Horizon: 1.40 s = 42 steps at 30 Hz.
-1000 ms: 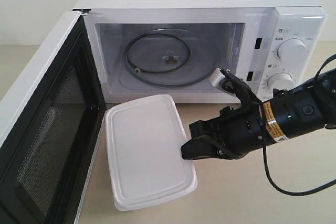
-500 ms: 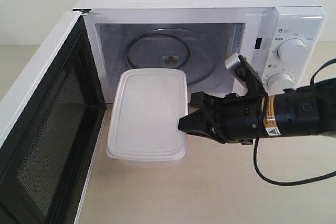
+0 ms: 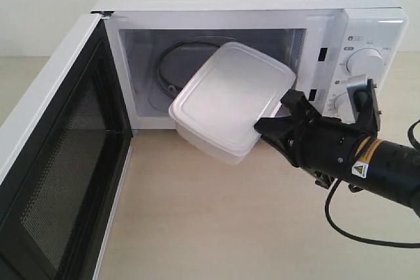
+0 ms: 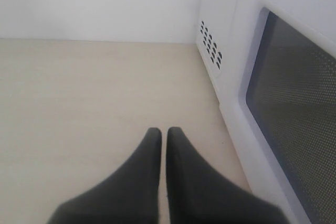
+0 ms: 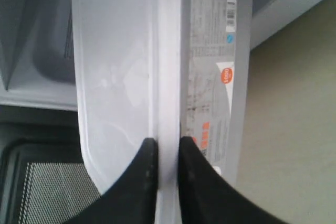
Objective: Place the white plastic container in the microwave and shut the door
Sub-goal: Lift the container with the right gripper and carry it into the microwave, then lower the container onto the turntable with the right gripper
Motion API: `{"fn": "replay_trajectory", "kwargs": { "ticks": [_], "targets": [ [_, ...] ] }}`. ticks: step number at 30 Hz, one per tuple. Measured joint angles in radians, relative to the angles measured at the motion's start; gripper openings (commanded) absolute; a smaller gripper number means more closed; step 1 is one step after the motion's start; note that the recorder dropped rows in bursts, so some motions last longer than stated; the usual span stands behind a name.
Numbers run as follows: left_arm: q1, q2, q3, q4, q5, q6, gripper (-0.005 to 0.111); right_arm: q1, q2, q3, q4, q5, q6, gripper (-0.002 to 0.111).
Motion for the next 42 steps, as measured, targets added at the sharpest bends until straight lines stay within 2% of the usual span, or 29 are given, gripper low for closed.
{"fn": "replay_trajectory", "kwargs": {
  "ticks": [6,9,15,19,25,30,42],
  "targets": [
    [0.000,0.000,0.000,0.000,0.000,0.000,0.004,0.026,0.000,0.000,0.105,-0.006,-0.003,0.000],
    [0.000,0.000,0.000,0.000,0.000,0.000,0.004,0.091,0.000,0.001,0.217,-0.006,-0.028,0.000],
    [0.000,0.000,0.000,0.000,0.000,0.000,0.004,0.286,0.000,-0.003,0.568,-0.006,-0.203,0.000],
    [0.000,0.000,0.000,0.000,0.000,0.000,0.004,0.374,0.000,-0.070,0.746,0.033,-0.306,0.000],
    [0.000,0.000,0.000,0.000,0.000,0.000,0.004,0.391,0.000,-0.216,0.860,0.189,-0.415,0.000],
    [0.000,0.000,0.000,0.000,0.000,0.000,0.004,0.391,0.010,-0.307,0.979,0.224,-0.459,0.000],
    [0.000,0.000,0.000,0.000,0.000,0.000,0.004,0.391,0.180,-0.490,1.103,0.303,-0.471,0.000]
  ]
}}
